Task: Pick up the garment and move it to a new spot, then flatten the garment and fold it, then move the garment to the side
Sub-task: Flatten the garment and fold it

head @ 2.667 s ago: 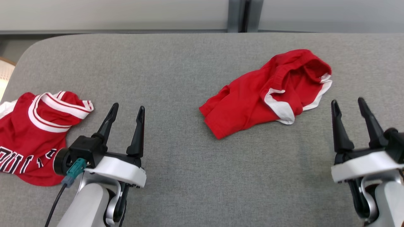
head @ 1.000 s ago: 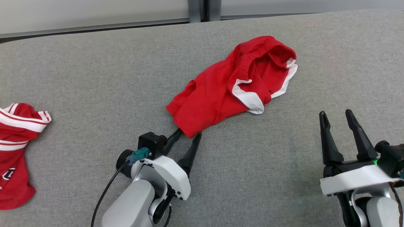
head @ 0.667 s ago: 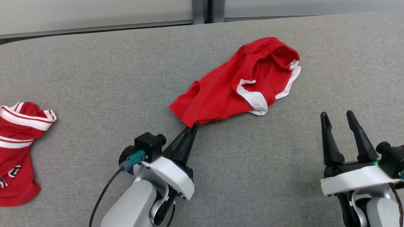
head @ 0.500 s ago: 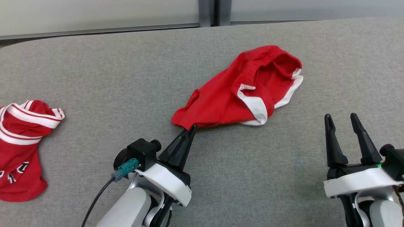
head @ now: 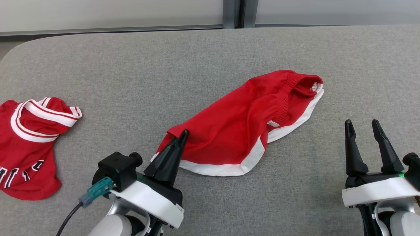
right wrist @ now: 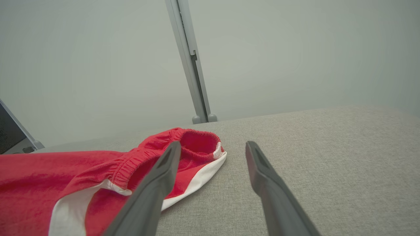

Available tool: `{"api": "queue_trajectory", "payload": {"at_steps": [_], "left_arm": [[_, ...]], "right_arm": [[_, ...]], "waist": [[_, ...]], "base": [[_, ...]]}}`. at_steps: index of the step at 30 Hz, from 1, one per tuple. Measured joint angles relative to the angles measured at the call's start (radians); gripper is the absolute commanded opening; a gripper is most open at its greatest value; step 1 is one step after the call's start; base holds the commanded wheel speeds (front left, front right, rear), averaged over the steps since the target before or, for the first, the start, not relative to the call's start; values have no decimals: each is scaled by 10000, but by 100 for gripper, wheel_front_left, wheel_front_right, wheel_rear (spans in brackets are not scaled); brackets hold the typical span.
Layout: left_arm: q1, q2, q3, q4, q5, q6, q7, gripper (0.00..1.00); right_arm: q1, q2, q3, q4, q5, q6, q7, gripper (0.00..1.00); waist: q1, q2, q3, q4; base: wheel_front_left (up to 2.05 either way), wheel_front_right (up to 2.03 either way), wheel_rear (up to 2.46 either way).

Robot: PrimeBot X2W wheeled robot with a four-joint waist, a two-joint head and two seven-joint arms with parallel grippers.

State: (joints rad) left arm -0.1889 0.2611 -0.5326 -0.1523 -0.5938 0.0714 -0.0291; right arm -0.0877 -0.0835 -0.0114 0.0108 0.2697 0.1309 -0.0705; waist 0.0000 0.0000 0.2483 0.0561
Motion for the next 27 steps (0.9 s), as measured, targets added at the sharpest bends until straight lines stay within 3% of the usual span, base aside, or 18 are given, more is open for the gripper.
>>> {"api": "queue_trajectory", "payload": {"at_steps": [10, 19, 20, 21, 27], "left_arm": [[-155, -59, 579, 1417, -560, 90, -113, 0], [-1193, -209, 932, 3534, -851, -270, -453, 0], [-1290, -213, 953, 3756, -838, -267, -531, 44], [-1375, -207, 968, 3962, -796, -261, -604, 100], [-1639, -186, 1152, 4573, -192, 102, -1701, 100]], "right_arm": [[-228, 17, 102, -186, 25, 0, 35, 100], [-526, -13, 169, -132, 54, 0, 71, 100], [-552, -21, 171, -107, 73, 0, 58, 100], [-560, -31, 184, -77, 73, 0, 48, 100], [-565, -102, 259, 2, 23, 0, 0, 100]], "waist": [[0, 0, 523, -198], [0, 0, 1130, -447], [0, 0, 1147, -468], [0, 0, 1146, -482], [0, 0, 942, -482]], "base": [[0, 0, 0], [0, 0, 0], [0, 0, 0], [0, 0, 0], [0, 0, 0]]}}
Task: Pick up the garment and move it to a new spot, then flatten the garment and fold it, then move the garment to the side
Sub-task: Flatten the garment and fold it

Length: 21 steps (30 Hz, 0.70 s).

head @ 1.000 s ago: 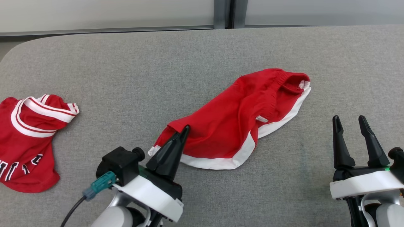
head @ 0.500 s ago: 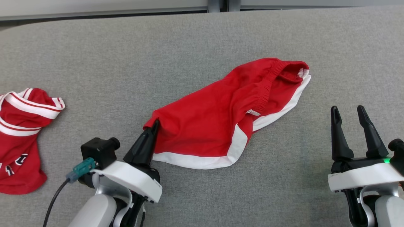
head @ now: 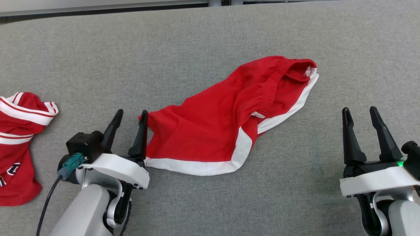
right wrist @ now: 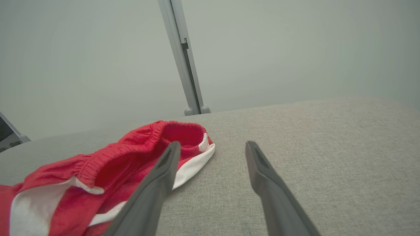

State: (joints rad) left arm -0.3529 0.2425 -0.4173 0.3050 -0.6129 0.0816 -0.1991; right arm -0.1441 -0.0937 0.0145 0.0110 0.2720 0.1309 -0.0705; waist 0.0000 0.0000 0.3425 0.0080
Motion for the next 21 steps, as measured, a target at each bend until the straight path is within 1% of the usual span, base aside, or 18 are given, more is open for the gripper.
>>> {"api": "queue_trajectory", "payload": {"at_steps": [3, 5, 12, 21], "left_arm": [[-6, -12, 203, -36, 288, 255, -401, 100], [-4, -10, 418, -203, 485, 332, -529, 100], [477, 69, 1137, -976, 1300, 383, -625, 100], [1531, 219, 1241, -1333, 1735, 430, -625, 100]], "right_arm": [[4, -77, 19, 21, -35, 0, 4, 100], [15, -128, 61, 10, -59, 0, 31, 100], [335, -295, 270, -33, -226, 0, 194, 100], [821, -311, 276, -228, -276, 0, 407, 100]], "waist": [[0, 0, -192, 48], [0, 0, -348, 96], [0, 0, -976, 254], [0, 0, -1610, 312]], "base": [[0, 0, 0], [0, 0, 0], [0, 0, 0], [0, 0, 0]]}}
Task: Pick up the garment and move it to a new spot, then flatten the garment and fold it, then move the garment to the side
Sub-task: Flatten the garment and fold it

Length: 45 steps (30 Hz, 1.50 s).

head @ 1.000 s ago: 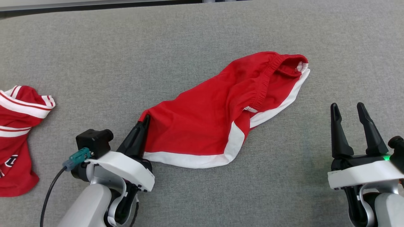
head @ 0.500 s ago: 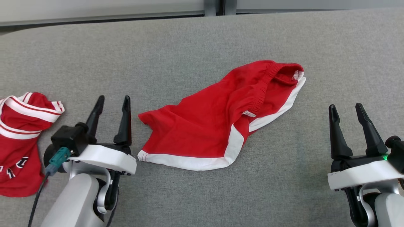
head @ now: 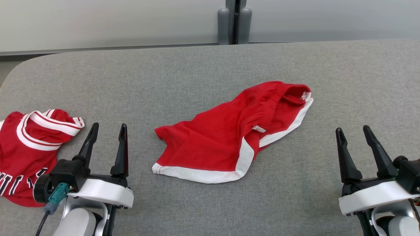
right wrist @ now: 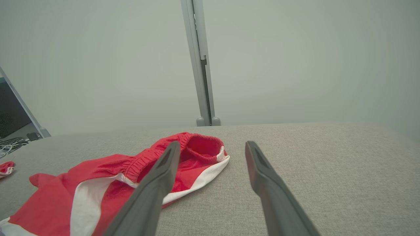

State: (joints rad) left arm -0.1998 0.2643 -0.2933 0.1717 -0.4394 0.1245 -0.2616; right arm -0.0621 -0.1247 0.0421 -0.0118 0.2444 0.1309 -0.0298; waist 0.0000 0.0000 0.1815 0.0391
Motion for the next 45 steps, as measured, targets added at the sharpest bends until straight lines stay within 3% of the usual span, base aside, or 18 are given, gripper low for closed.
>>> {"api": "queue_trajectory", "payload": {"at_steps": [18, 30, 31, 32, 34, 45], "left_arm": [[-38, -61, -253, -104, 54, 35, 33, 100], [-1019, -621, -481, 65, 157, -278, 12, 100], [-1042, -648, -474, 104, 174, -303, 10, 100], [-1072, -677, -460, 146, 180, -330, 4, 100], [-1128, -738, -410, 165, 232, -355, 2, 100], [-1095, -777, -50, 69, 556, -443, 0, 100]], "right_arm": [[31, -226, 393, 94, 12, 0, 391, 100], [-1839, -715, 2255, 2263, 374, 0, 477, 100], [-1968, -719, 2301, 2435, 424, 0, 416, 97], [-2090, -715, 2337, 2614, 458, 0, 326, 47], [-2264, -725, 2387, 2846, 550, 0, 148, 0], [-1872, -886, 2282, 2345, 982, 0, -430, 0]], "waist": [[0, 0, 87, 341], [0, 0, 1081, 1385], [0, 0, 1149, 1455], [0, 0, 1210, 1513], [0, 0, 1298, 1590], [0, 0, 1339, 949]], "base": [[0, 0, 0], [0, 0, 0], [0, 0, 0], [0, 0, 0], [0, 0, 0], [0, 0, 0]]}}
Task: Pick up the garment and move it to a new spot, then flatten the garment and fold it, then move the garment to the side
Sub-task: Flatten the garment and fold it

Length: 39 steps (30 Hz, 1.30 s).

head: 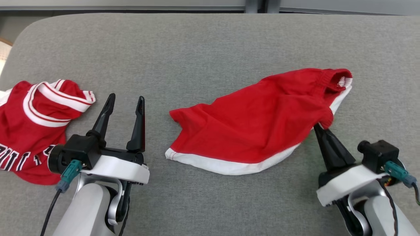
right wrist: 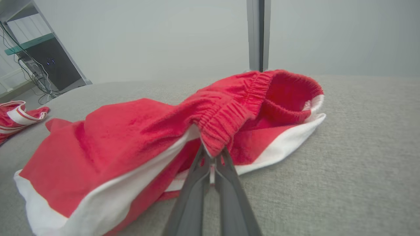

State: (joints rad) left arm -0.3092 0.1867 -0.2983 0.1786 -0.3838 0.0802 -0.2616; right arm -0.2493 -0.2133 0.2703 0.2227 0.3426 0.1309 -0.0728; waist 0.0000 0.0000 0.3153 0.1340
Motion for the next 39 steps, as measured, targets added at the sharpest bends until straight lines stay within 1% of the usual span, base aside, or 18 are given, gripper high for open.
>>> {"api": "queue_trajectory", "payload": {"at_steps": [3, 5, 13, 16, 20, 25, 30, 33, 37, 38, 39], "left_arm": [[2, 31, 69, -15, 61, -13, 0, 100], [17, 69, 132, -27, 113, -13, 0, 100], [97, 157, 278, -109, 144, -12, -2, 100], [98, 176, 303, -136, 157, -12, -2, 100], [89, 190, 295, -127, 167, -17, -2, 100], [23, 180, 268, -107, 174, -84, -2, 100], [-23, 140, 217, -96, 174, -86, -2, 100], [-73, 98, 136, -59, 174, -102, -2, 100], [-258, -21, 8, 4, 176, -178, -2, 100], [-258, -21, 8, 4, 176, -178, -2, 100], [-291, -69, -56, 63, 176, -192, 0, 100]], "right_arm": [[606, -104, -253, -558, -21, 0, 347, 0], [1304, -219, -529, -1275, -50, 0, 915, 0], [2935, -328, -1369, -3101, -92, 0, 2863, 0], [3274, -336, -1590, -3586, -71, 0, 3720, 0], [3331, -347, -1841, -4015, 23, 0, 4312, 0], [3251, -226, -1952, -4069, 226, 0, 4652, 0], [2770, -111, -1885, -3795, 332, 0, 4876, 0], [2357, -84, -1789, -3486, 431, 0, 5026, 0], [1739, -96, -1701, -2780, 610, 0, 5114, 0], [1739, -96, -1701, -2780, 610, 0, 5114, 0], [1510, -115, -1689, -2447, 637, 0, 5035, 0]], "waist": [[0, 0, 6, -230], [0, 0, 19, -461], [0, 0, 115, -1032], [0, 0, 149, -1193], [0, 0, 208, -1273], [0, 0, 240, -1217], [0, 0, 268, -1087], [0, 0, 321, -968], [0, 0, 443, -779], [0, 0, 443, -779], [0, 0, 492, -677]], "base": [[0, 0, 0], [0, 0, 0], [0, 0, 0], [0, 0, 0], [0, 0, 0], [0, 0, 0], [0, 0, 0], [0, 0, 0], [0, 0, 0], [0, 0, 0], [0, 0, 0]]}}
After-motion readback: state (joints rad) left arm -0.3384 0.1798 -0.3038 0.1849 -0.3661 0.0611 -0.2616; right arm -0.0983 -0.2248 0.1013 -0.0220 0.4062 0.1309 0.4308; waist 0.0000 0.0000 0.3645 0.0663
